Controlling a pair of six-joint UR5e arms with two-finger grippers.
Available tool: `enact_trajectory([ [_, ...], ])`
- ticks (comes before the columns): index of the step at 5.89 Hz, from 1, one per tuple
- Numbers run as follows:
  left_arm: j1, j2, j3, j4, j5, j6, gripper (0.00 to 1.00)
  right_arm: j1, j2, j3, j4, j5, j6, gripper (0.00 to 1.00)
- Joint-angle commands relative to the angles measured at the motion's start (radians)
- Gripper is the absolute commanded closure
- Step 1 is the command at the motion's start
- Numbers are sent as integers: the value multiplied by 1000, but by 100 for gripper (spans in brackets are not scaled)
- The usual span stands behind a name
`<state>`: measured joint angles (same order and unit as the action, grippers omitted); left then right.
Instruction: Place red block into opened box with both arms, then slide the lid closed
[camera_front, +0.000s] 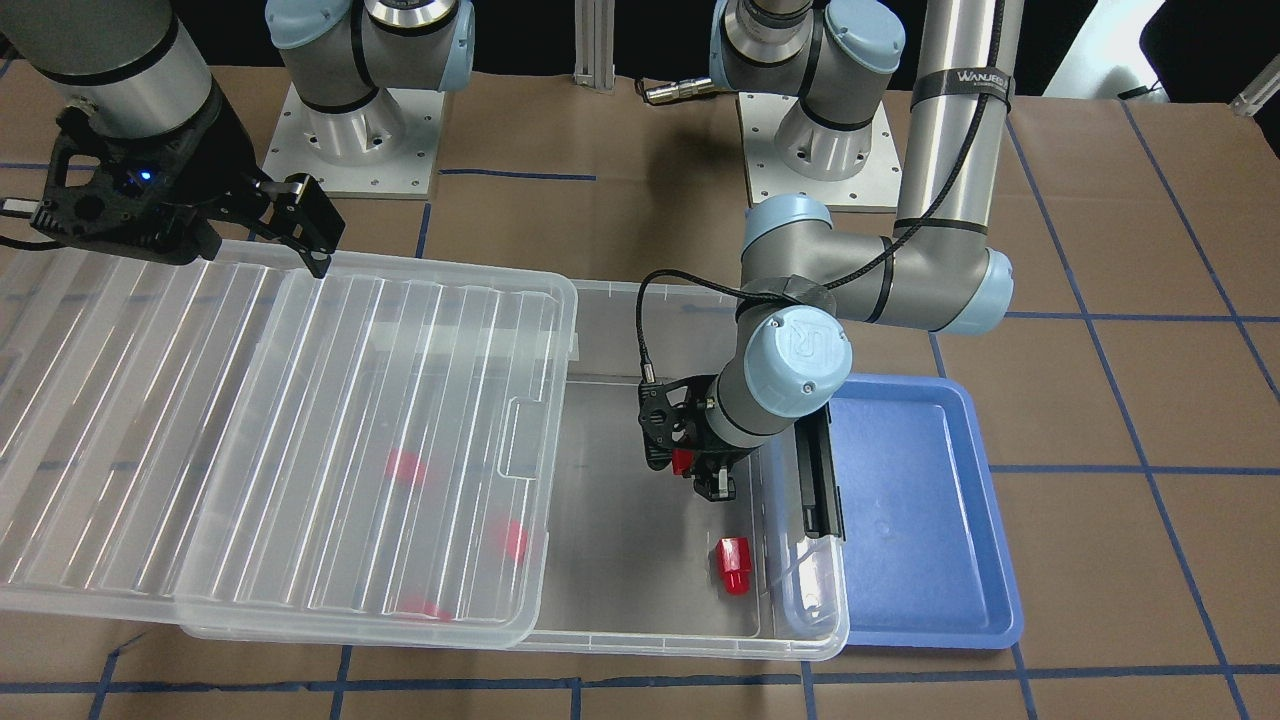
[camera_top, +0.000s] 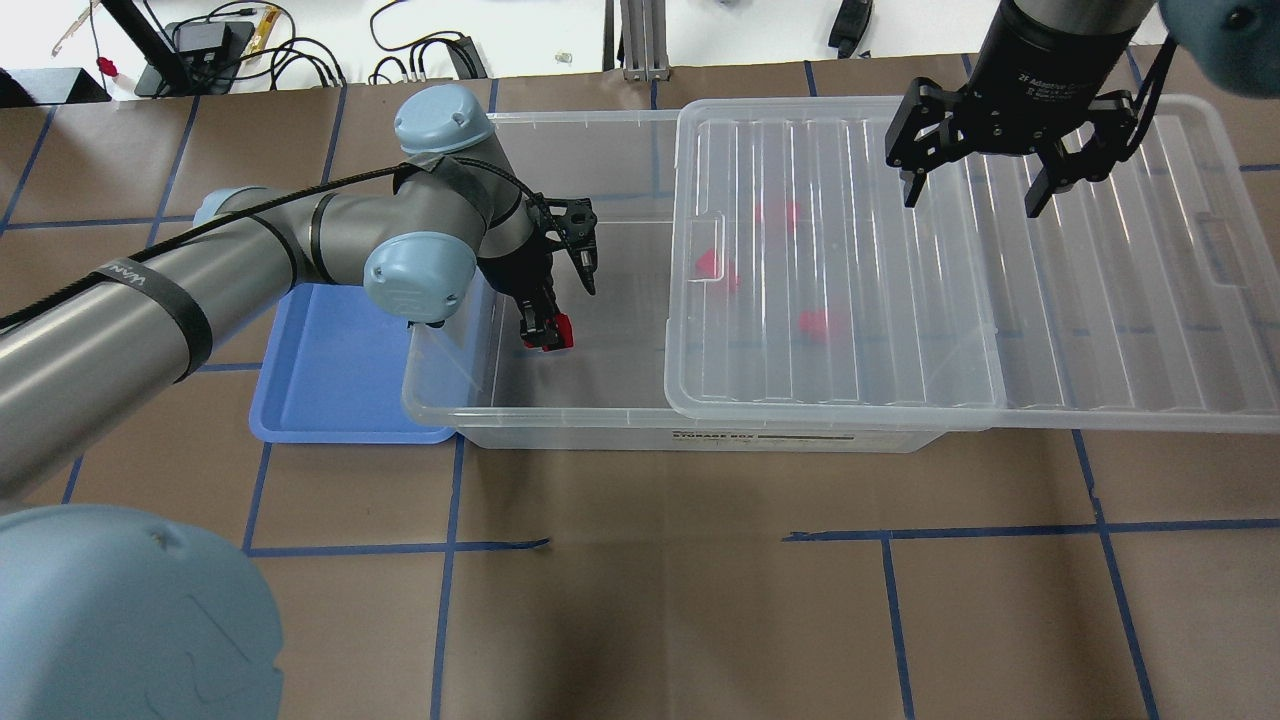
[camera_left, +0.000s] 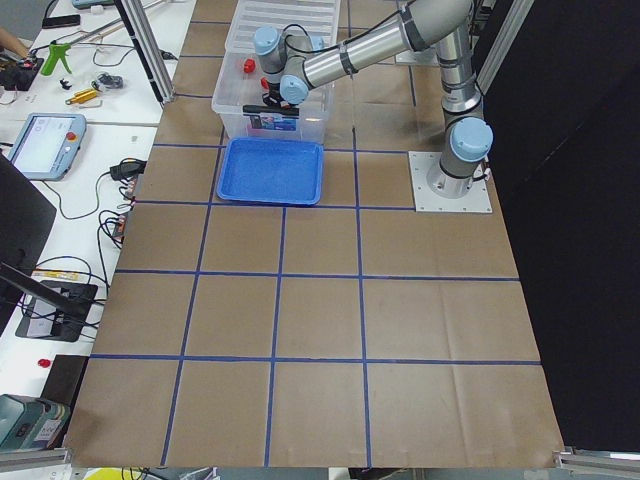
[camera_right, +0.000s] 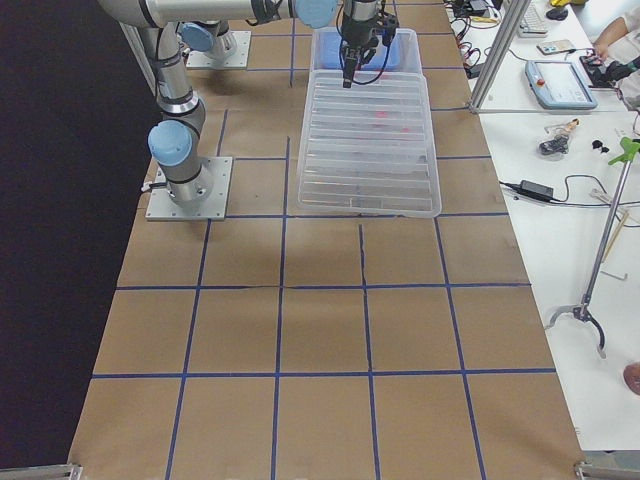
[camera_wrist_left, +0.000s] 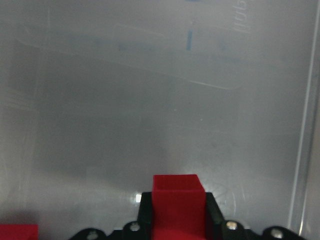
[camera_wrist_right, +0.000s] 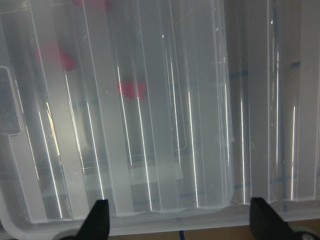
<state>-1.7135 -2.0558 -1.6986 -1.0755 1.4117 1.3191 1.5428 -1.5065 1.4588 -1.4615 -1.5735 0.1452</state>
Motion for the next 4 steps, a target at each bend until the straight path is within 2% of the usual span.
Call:
enact_trajectory([
  [1,-12,-17,-3,20,-2,-1,20,-1,0,0,0,0,-1,0],
  [2,-12,-14,5,22,1,-6,2,-6,2,-1,-2,0,-6,0],
  [3,-9,14,29,6,1,-14,1,-25,5,-2,0,-19,-45,0],
  [4,-2,72,77,-106,1,-47,1,-103,-1,-2,1,-20,-169,0],
])
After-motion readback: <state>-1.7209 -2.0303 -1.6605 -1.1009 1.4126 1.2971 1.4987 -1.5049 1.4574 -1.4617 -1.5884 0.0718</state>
